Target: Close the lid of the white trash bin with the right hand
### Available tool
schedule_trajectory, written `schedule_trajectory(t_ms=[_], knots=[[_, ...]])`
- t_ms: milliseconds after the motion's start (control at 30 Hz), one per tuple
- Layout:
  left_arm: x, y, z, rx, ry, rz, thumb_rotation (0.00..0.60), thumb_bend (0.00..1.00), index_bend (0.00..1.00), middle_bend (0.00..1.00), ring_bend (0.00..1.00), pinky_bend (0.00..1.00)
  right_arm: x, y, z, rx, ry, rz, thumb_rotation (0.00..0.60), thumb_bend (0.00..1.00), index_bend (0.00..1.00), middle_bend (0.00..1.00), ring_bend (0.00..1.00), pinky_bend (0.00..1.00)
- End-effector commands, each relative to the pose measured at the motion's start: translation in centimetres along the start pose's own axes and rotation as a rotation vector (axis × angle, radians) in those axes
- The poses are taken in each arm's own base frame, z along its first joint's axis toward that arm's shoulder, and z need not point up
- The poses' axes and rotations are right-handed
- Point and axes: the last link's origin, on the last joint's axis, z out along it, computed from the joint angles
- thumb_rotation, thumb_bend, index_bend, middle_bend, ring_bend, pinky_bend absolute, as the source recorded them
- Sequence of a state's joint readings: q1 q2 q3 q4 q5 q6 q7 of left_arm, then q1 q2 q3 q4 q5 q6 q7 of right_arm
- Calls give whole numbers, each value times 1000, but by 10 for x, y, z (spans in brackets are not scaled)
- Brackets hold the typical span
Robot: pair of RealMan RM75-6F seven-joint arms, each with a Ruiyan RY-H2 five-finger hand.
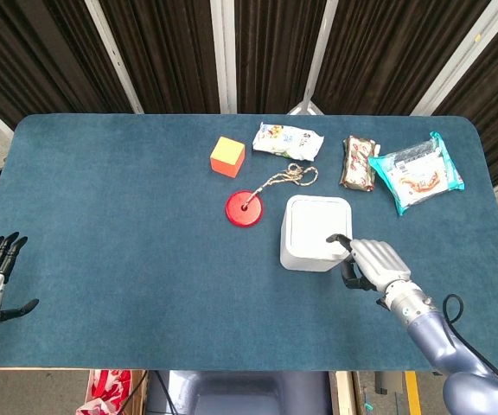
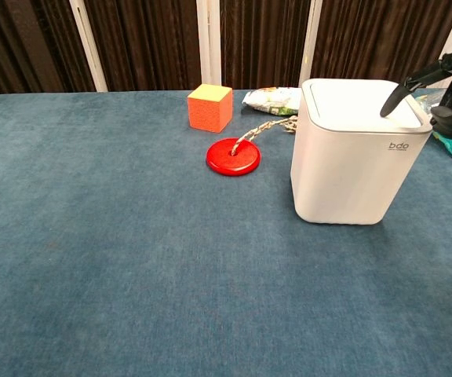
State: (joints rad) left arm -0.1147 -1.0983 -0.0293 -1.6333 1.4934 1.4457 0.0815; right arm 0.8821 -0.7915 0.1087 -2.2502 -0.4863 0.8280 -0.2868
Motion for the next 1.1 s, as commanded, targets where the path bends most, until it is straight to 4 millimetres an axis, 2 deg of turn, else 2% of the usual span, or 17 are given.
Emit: schedule_trajectory(t_ms=[33,200,333,467,533,600,667,733,800,1000,1100], knots=[[0,0,0,0,1,0,600,0,0,0,0,0,1,0,0,1,11,-1,600,746,221,777,829,757],[0,0,0,2,1,-3,600,0,0,0,0,0,5,2,-3,-2,35,-6,600,747,183,777,830,757],[1,0,0,0,9,-3,600,0,0,0,0,0,22,2,-5,22,152,-19,600,746,144,760,777,735],[1,0,-1,-2,13,-2,600,0,0,0,0,0,37,8,-13,49,296,-100,600,729,61,624,628,607],[1,0,-1,-3,16,-2,600,0,0,0,0,0,41,15,-20,57,376,-167,600,643,22,521,525,496],[2,0,-1,-3,19,0,600,0,0,0,0,0,41,27,-27,56,451,-228,600,506,1,348,335,318],[1,0,-2,-3,18,8,600,0,0,0,0,0,36,44,-36,38,500,-268,600,396,0,119,95,125],[1,0,-3,0,13,17,600,0,0,0,0,0,27,64,-45,12,534,-295,600,350,0,13,7,37],[0,0,-3,2,11,22,600,0,0,0,0,0,12,87,-55,-15,549,-292,600,331,0,0,0,3],[1,-1,-7,24,18,58,600,0,0,0,0,0,-40,148,-81,-103,527,-216,600,325,0,0,0,0],[3,-3,-7,39,34,61,600,0,0,0,0,0,-59,169,-89,-131,523,-230,600,320,0,0,0,0]])
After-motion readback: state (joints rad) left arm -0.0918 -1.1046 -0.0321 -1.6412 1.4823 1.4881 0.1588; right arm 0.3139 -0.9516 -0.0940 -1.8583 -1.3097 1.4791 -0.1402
